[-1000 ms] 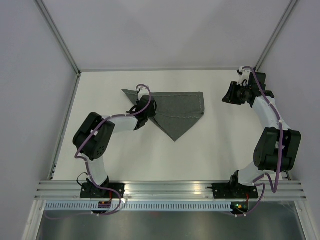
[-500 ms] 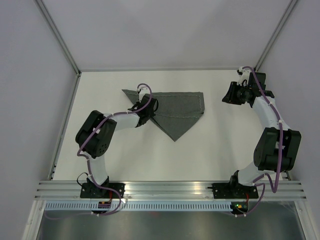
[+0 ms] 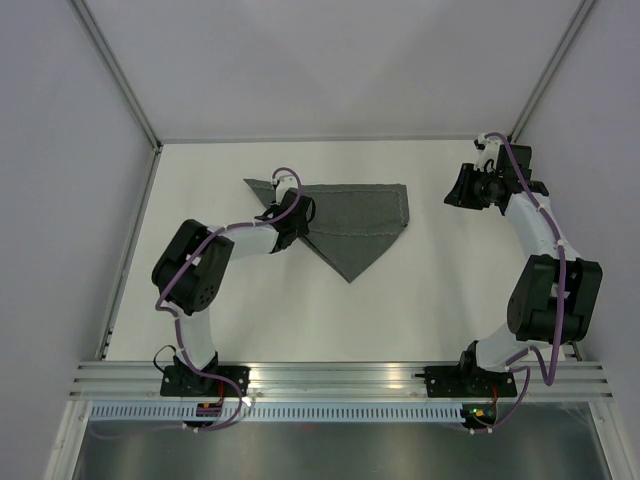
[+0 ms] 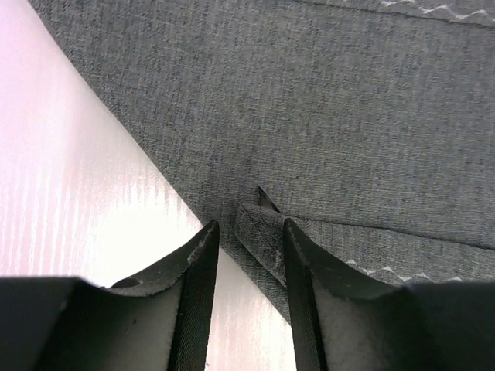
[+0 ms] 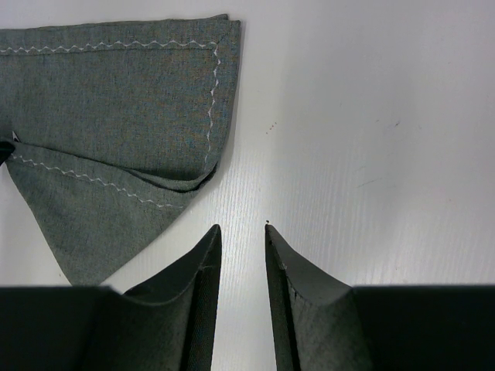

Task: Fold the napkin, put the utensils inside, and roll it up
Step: Fold the napkin

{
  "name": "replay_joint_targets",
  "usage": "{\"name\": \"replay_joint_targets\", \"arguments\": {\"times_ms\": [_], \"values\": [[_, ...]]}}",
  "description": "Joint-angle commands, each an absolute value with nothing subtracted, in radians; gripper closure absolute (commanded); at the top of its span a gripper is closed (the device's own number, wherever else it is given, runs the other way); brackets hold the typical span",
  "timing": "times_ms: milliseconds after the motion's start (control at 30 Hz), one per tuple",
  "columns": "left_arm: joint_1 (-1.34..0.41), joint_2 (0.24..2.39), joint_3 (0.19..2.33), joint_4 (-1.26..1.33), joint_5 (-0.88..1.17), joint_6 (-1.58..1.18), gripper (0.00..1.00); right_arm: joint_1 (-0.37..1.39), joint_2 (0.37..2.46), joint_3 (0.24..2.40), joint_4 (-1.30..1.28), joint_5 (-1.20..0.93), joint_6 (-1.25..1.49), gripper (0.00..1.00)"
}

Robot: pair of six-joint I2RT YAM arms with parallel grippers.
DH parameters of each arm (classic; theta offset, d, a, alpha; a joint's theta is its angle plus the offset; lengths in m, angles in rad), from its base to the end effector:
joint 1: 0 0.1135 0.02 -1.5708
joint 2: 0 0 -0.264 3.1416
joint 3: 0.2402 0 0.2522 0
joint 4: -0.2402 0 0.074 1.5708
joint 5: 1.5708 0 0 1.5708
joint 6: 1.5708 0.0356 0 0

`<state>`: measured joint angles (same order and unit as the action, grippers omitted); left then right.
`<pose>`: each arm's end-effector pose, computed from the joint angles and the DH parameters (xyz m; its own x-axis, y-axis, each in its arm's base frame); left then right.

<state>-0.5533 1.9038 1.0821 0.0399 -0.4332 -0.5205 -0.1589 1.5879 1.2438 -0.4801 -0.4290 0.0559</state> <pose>0.3418 -0.1935 0.1496 -0.6312 -0.1407 -0.7628 -0.1042 0.9899 -0.0963 0.3456 -0.0404 0.2732 -0.7312 0.1686 -0.6610 -0.0943 0.9347 0.3428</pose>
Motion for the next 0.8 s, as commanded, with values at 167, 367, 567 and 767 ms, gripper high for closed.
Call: {"name": "replay_joint_targets", "arguments": {"times_ms": [167,367,567,767], "values": [[-0.520,1.807,1.144,0.081,-0.370,-0.529,0.50,-0.150,1.589,1.243,-0.476,-0.436,0.055,0.65],[-0.399,1.805,1.164,0.051,-0.282,-0.584,0.45,-0.149,1.592,1.246,-0.477,-0.436,0.057,0.65],[-0.238,1.838,1.163,0.067,-0.120,-0.655,0.37,-0.147,1.595,1.246,-0.477,-0.437,0.057,0.65],[-0.118,1.910,1.193,0.109,-0.012,-0.706,0.35,-0.143,1.603,1.250,-0.477,-0.436,0.055,0.65]]}}
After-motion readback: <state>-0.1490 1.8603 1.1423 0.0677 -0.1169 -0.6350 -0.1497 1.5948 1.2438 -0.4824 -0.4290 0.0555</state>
